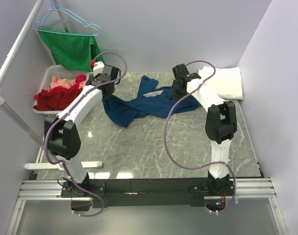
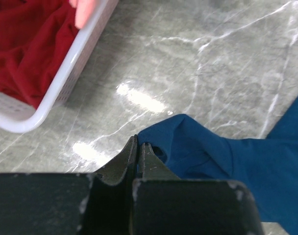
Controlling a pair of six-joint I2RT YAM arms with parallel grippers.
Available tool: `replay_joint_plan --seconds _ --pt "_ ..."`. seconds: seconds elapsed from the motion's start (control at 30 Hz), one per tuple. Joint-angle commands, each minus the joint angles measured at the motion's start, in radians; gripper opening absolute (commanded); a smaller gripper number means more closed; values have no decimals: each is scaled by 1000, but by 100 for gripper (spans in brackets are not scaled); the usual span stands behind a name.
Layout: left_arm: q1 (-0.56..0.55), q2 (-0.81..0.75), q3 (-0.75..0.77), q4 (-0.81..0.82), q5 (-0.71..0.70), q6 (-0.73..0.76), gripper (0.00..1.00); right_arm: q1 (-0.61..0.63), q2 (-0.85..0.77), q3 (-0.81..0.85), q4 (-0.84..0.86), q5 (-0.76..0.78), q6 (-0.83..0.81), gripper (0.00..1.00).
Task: Fold and stack the t-shirts
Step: Flatten the tshirt out
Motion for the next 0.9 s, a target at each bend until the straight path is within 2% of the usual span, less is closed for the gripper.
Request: replay_joint_plan --seconds 0.0,0.17,0.33,0.5,0.6,0.63,0.7,0.73,0.83,0.87 --pt "7 10 61 38 27 29 1 6 -1 -57 3 -12 19 47" --pt "18 10 54 43 45 33 1 10 31 -65 20 -19 19 55" --pt "26 1 40 43 56 35 1 10 88 -31 23 -22 22 58" --pt "33 -24 25 44 55 42 1 9 152 6 -4 -20 30 58" --pt "38 -41 12 50 55 46 1 10 162 -5 -1 -16 37 54" --pt "38 -45 6 51 55 49 1 7 165 -6 -4 -16 40 43" --pt "39 -56 -3 52 55 49 1 9 173 0 -9 -9 45 26" --pt "41 -61 -4 54 53 52 1 7 170 3 -15 -6 53 12" --pt "44 -73 -12 51 46 53 1 12 148 15 -32 20 68 0" --pt "45 -76 -12 49 42 55 1 10 137 18 -34 26 69 0"
